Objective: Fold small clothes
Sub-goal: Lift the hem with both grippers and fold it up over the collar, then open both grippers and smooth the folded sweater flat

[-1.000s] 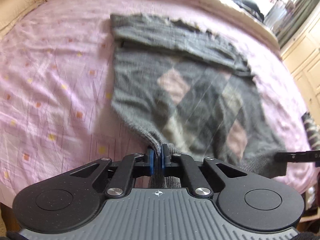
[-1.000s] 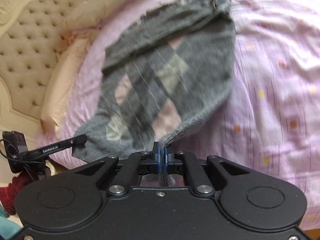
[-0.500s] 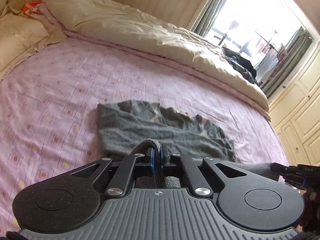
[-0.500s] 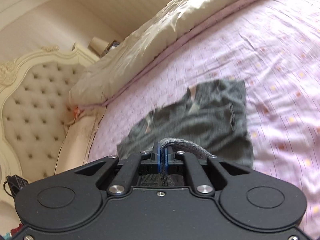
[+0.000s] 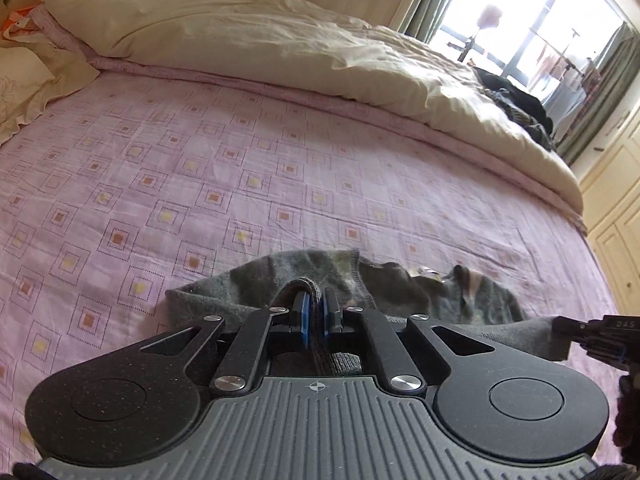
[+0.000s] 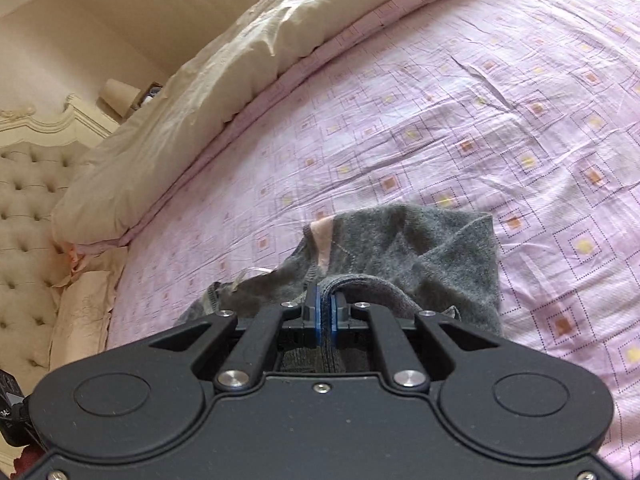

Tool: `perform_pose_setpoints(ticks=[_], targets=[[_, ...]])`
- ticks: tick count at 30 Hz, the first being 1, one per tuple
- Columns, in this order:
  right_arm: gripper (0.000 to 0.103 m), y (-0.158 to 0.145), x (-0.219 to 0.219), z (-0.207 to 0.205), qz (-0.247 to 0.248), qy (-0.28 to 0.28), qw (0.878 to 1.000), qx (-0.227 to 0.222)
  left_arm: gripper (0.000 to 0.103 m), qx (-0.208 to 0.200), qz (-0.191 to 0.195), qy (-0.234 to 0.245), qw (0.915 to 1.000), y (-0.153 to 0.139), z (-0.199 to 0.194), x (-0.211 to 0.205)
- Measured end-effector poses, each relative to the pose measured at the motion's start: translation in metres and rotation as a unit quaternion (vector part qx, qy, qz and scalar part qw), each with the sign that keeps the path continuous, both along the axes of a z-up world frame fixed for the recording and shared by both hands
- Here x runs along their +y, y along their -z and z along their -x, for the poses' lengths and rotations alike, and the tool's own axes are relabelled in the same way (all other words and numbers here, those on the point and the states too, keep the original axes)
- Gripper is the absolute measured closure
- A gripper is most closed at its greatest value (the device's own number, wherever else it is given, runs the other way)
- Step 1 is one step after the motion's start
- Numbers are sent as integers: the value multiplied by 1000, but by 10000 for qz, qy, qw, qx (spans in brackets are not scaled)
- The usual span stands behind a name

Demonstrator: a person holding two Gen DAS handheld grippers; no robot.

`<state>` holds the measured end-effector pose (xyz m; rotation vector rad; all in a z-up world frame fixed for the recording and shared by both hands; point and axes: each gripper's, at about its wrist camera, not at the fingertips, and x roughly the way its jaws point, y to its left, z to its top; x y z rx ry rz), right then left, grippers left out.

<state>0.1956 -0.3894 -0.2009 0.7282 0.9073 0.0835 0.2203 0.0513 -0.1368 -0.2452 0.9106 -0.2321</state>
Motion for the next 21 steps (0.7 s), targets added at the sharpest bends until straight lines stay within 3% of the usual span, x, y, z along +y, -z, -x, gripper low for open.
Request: perform_pose_setpoints(ticks=[2,3,5,6,9,13,21], targets=[[83,7,-1,-8,64,117,9998,124,94,71,-81,-71,9999,8,-10,2],[81,9,-2,-11,102,179,9997,144,87,77,-83,-160,9998,9,-14,5],[48,9,-2,-14,241,277,9992,128,66,16,-55,-405,9992,9,-20,12],[44,7,-3,-15,312,307,9990,82,65,-56,-48,-509,9987,7,-20,16],[43,-4,4,-11,631,151,9978,-121,59,-191,-218,-476,9984,-2,-18,18],[43,-19,33,-3,1178,-493,9913,-329,53,-239,-504,19,9984,-5,1,7],[44,-10,100,0,1860,-1918,9631,-324,53,246,-666,958,9929,29,34,-31]])
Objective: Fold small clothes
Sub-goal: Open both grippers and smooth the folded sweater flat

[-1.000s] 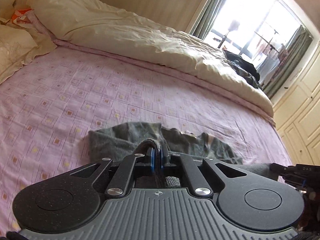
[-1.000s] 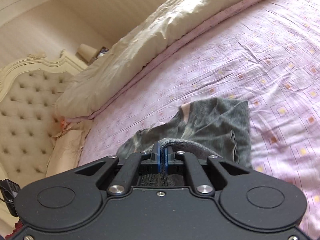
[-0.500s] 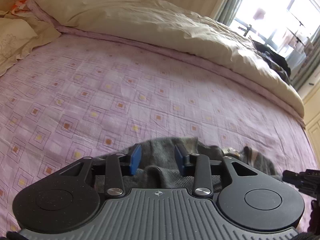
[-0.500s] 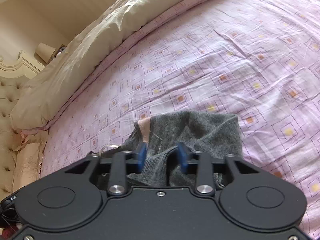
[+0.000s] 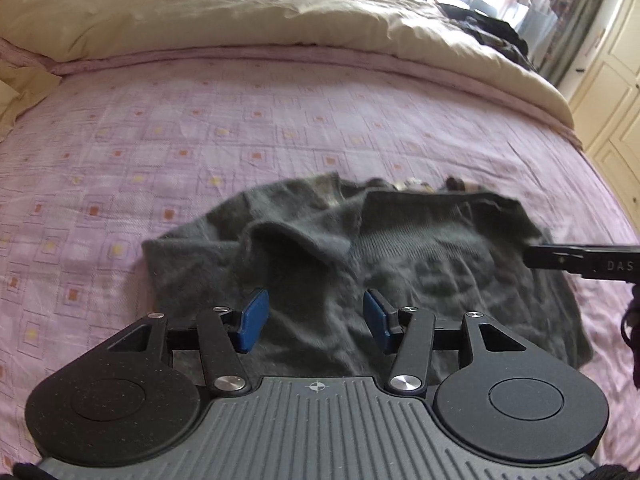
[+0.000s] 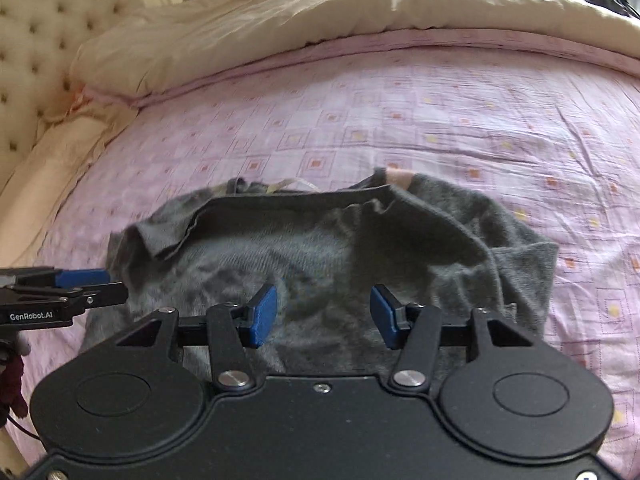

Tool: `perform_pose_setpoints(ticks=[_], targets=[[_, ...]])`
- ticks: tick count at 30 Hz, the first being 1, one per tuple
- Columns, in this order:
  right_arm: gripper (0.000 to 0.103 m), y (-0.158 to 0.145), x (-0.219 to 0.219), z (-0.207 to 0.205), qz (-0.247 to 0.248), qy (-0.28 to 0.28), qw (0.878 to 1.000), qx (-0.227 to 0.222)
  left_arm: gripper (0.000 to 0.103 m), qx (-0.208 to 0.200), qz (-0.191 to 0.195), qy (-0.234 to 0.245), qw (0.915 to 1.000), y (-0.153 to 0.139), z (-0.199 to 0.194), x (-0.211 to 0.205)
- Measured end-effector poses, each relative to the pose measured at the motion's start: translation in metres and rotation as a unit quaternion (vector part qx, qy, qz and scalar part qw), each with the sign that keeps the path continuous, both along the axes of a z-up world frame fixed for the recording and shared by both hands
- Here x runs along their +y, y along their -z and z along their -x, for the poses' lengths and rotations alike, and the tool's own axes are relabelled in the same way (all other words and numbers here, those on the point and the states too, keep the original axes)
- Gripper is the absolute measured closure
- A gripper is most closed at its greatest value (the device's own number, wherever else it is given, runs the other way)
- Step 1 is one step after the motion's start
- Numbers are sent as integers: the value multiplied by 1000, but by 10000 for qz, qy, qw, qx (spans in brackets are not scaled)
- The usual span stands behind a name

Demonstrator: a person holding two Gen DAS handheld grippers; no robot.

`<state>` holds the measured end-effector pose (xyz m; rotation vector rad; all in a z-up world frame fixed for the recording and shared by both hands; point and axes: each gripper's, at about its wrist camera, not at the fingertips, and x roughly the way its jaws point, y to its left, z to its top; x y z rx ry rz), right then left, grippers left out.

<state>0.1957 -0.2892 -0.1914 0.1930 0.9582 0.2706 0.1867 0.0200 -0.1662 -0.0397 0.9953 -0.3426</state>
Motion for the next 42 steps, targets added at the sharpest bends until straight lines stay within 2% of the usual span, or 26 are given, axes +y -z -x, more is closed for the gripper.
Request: perform_pose_setpoints(ticks=[3,6,11,14,19,21,23,26,29,32,35,40,42], targets=[[44,7,14,-8,192,-292,9994,67,53,130,-61,207,9997,13,-4,-7],[44,14,18,-23,394,-394,9983,180,53,192,-127,159,9996,24,-23,-9],[43,29,12,-57,766,-366,9956,407,53,245,-245,-218,9992,36,-74,2],[36,35,8,-77,856,-249,9947,522,52,332,-425,-527,9972,42,-102,14],[35,36,-1,-92,868,164,9942,614,52,435,-493,-778,9948,42,-122,37],[34,28,-3,-91,917,368,9938,518,52,306,-554,-873,9942,31,-117,40],[34,15,3,-82,929,355,9948,233,52,187,-427,-970,9942,19,-107,47],[34,-5,23,-64,786,-57,9968,-140,51,77,-234,-1004,9946,4,-84,51],[33,-14,59,-43,806,-712,9936,-343,50,57,-188,-850,9962,-1,-57,48],[33,-9,91,-24,844,-1328,9869,-349,49,107,-255,-713,9971,0,-33,42],[33,3,114,-18,1107,-1719,9785,-280,49,210,-287,-633,9974,6,-13,37],[33,30,124,-45,1629,-1690,9720,-71,48,442,-367,-563,9968,26,0,36],[20,35,120,-63,1669,-1601,9729,-21,48,504,-444,-586,9960,34,0,38]])
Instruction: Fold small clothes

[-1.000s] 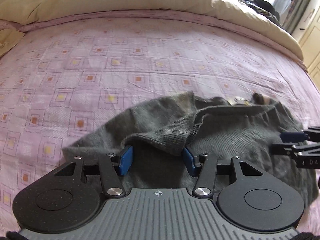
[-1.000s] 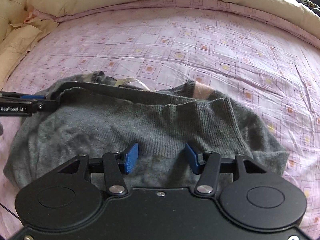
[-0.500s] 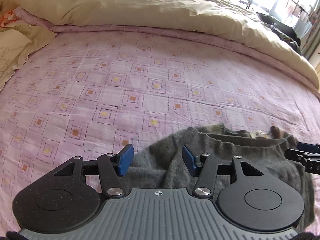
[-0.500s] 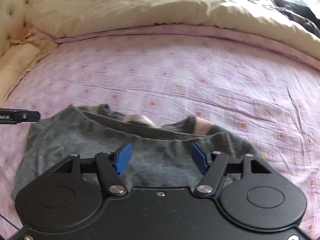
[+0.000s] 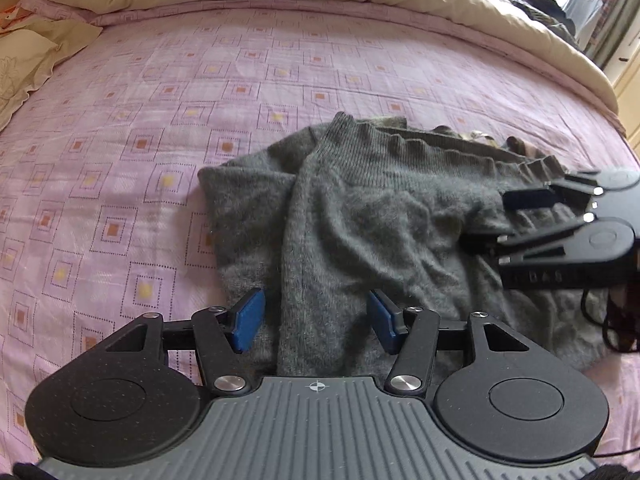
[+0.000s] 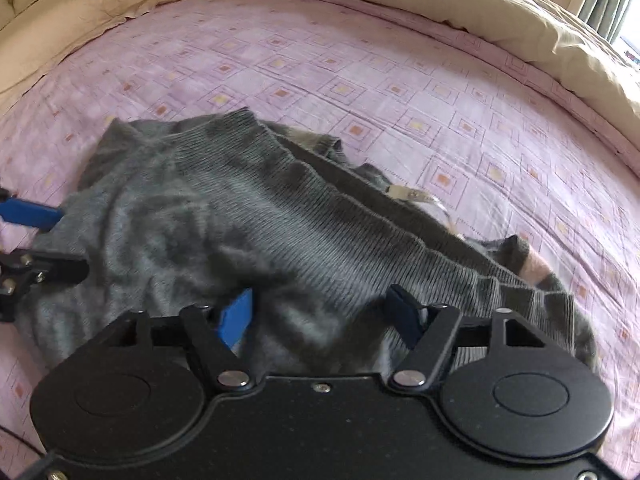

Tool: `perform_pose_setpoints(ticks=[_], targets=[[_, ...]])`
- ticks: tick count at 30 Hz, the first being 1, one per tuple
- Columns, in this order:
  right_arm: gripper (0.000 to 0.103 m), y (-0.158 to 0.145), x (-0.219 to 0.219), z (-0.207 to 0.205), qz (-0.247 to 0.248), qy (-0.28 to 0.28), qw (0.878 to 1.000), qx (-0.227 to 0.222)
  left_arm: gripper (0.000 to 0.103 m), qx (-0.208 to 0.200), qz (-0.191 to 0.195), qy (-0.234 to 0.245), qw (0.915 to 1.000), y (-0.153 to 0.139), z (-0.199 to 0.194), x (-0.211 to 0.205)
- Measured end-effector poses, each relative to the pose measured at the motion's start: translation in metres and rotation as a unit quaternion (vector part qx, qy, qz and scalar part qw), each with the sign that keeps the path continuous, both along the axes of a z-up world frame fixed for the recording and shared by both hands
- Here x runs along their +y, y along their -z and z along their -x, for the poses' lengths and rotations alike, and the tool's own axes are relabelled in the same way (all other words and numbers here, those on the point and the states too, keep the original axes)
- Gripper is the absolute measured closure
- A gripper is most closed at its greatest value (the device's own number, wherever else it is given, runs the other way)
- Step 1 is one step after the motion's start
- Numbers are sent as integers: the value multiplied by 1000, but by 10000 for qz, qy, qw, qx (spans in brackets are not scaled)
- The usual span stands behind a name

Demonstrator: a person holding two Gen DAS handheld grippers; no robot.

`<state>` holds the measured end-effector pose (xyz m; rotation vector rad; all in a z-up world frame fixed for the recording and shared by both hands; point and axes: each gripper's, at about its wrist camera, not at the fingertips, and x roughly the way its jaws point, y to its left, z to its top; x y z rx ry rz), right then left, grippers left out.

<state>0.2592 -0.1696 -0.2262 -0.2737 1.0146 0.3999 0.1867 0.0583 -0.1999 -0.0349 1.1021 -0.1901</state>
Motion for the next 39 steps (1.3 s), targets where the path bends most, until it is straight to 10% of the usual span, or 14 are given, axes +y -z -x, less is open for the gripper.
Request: perform_pose_setpoints(ticks=[10,21,32,39], targets=[[14,-25,-53,-22,-585,1288,9899,-117,45,57,-86,-53,9999,-3,-3,6],[11,-28,-69,56,-820,1085,9907,19,23,-244,474,682,9962,-11,-20,-54],[9,10,-159,68,-286,1928,9801,385,11,10,-429,939,9947,30,-38,-55],[8,-7,-194,82,-1401,2322,9617,400,6,137,-507,739,9959,19,-42,-64]])
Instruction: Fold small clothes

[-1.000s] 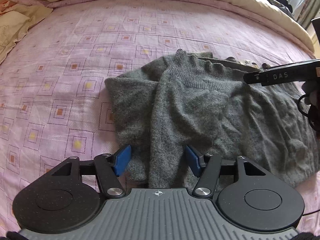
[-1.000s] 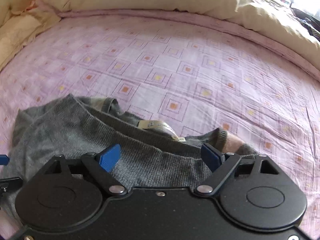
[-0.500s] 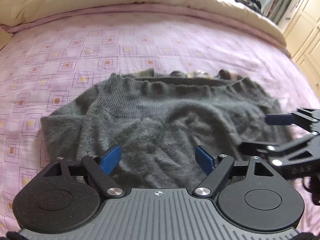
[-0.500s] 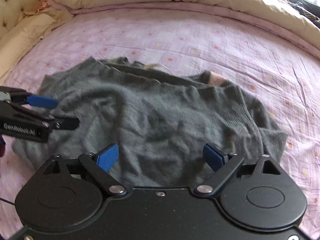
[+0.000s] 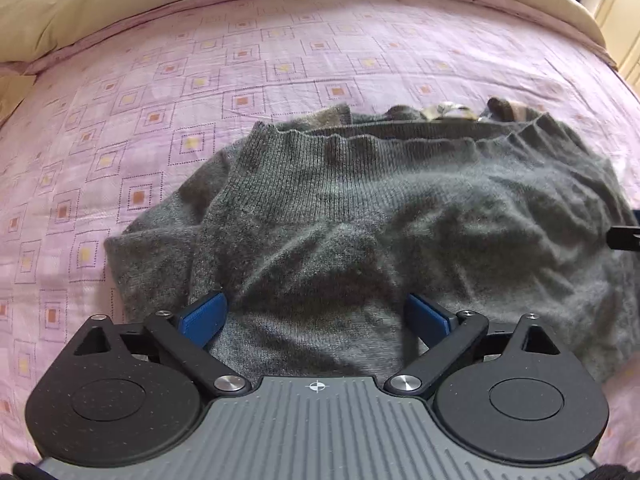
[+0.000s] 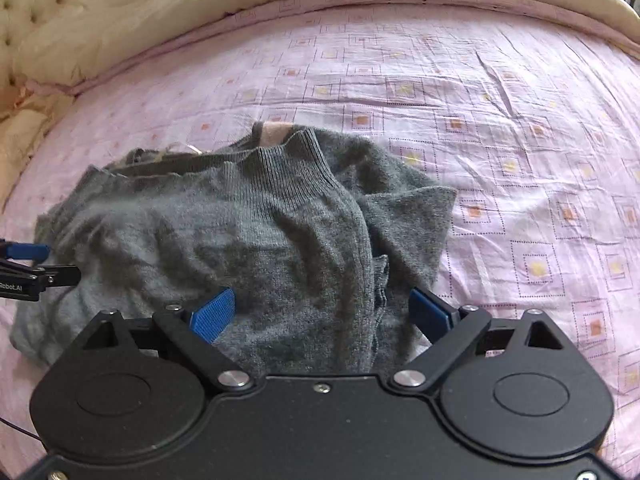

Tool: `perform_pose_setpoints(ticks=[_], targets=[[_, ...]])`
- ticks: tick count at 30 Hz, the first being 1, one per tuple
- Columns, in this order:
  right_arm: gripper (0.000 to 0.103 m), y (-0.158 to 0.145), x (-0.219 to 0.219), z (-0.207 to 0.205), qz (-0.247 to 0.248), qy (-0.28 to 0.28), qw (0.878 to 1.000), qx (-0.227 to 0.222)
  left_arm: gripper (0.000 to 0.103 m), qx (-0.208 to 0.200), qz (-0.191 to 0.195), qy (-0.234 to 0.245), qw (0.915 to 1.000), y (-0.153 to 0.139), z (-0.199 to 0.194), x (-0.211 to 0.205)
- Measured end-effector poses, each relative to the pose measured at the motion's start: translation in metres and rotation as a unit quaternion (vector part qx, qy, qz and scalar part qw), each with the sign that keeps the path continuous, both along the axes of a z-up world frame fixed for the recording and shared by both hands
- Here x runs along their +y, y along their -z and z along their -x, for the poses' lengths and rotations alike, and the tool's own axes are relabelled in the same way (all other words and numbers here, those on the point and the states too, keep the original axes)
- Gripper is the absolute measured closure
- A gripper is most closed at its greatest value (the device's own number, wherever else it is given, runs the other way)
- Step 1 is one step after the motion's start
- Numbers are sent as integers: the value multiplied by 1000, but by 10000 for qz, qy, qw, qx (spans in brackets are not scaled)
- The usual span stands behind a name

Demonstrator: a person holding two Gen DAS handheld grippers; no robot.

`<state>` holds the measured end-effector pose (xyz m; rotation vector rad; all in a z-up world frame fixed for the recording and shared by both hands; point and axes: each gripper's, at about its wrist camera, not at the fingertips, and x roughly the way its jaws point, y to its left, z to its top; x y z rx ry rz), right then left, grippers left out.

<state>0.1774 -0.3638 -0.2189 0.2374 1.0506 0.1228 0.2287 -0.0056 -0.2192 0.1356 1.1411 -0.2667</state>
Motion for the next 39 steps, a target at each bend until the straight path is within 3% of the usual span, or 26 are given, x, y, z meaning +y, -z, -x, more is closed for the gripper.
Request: perform_pose_setpoints(ticks=[7,13,19,21,31,34,39], targets=[[8,-4,-30,22,-624,301,9976,32,6,-203,489,-274,9982,-39,16,-23],[7,8,-52,35,-1135,523,9917,319,6,-77,285,-207,9993,-27,4,-59],[5,29,-70,36,-2018,728,9751,555,6,342,-179,-403,9984,6,-14,-78],[2,33,-73,33,-2281,728,9693,552,0,354,-288,-382,9982,14,-17,-81],[0,58,-78,-1,-3495,524,9345,420,0,444,-225,-504,9975,18,-20,-75],[0,58,-75,-13,-3570,395,9324,396,0,485,-249,-531,9971,19,-21,-76],[2,51,-62,-24,-3294,39,9433,407,0,603,-262,-501,9966,20,-28,-79]])
